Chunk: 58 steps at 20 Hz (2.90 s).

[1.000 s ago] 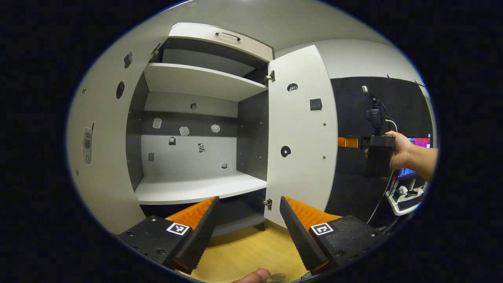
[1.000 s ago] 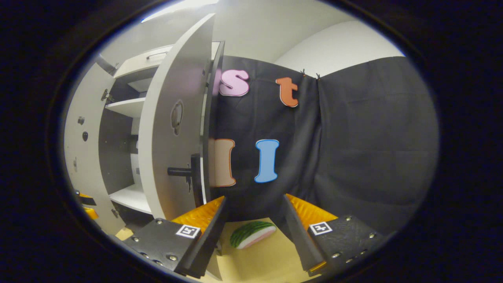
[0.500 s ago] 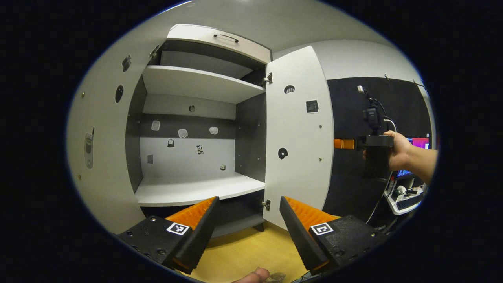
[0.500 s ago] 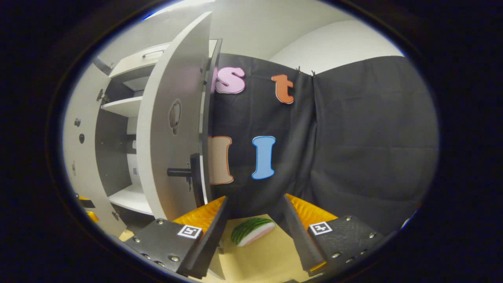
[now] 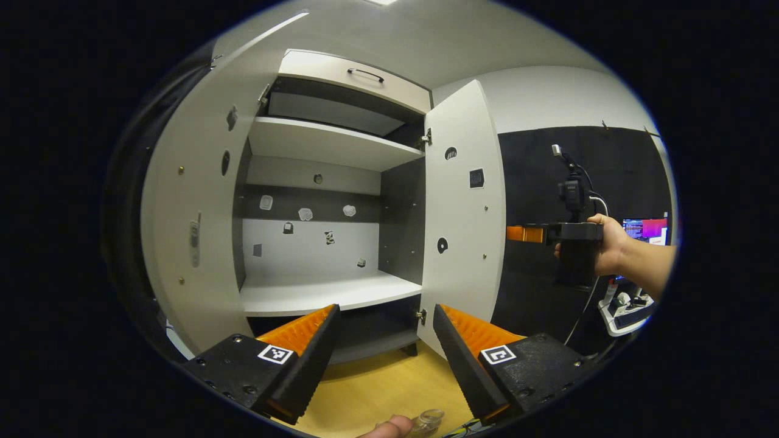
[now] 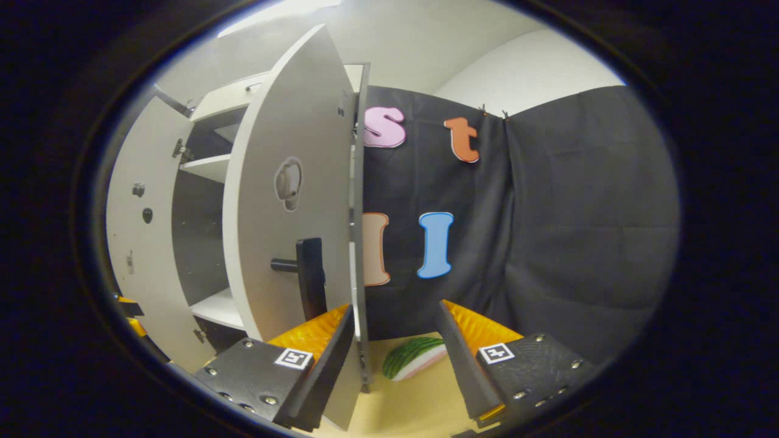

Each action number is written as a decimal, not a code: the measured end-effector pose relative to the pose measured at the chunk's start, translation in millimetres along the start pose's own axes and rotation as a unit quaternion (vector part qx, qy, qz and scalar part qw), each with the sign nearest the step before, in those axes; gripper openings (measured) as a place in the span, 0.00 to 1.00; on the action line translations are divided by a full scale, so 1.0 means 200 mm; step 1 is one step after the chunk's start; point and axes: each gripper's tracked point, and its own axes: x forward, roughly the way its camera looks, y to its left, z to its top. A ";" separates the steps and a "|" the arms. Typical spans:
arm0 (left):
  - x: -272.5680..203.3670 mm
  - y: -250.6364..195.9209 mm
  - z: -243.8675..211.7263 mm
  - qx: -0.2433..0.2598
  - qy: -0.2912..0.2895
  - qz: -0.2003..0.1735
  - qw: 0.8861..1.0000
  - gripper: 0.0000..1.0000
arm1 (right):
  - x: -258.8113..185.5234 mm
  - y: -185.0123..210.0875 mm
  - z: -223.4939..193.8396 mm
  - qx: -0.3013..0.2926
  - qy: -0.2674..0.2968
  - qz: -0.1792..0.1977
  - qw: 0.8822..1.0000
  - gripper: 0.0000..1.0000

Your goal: Grasp the bottle in the cabinet with the left hand and place it on the coaster, then close the right door with the right hand and the left door with the left hand.

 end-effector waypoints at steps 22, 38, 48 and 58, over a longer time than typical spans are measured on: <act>-0.78 0.90 0.15 -0.036 0.038 0.248 0.967 1.00 | -1.64 0.51 -0.10 0.038 0.020 0.072 0.996 0.93; -0.45 1.32 0.44 -0.034 0.031 0.320 0.946 0.96 | -2.17 0.33 0.00 0.016 -0.034 0.046 0.998 0.93; -0.38 1.26 0.49 0.014 0.017 0.339 0.940 0.91 | -1.98 0.40 -0.01 -0.004 -0.045 0.068 0.997 0.93; -0.20 1.02 0.48 0.011 0.017 0.315 0.949 0.95 | -1.88 0.36 -0.04 -0.011 -0.048 0.060 0.997 0.89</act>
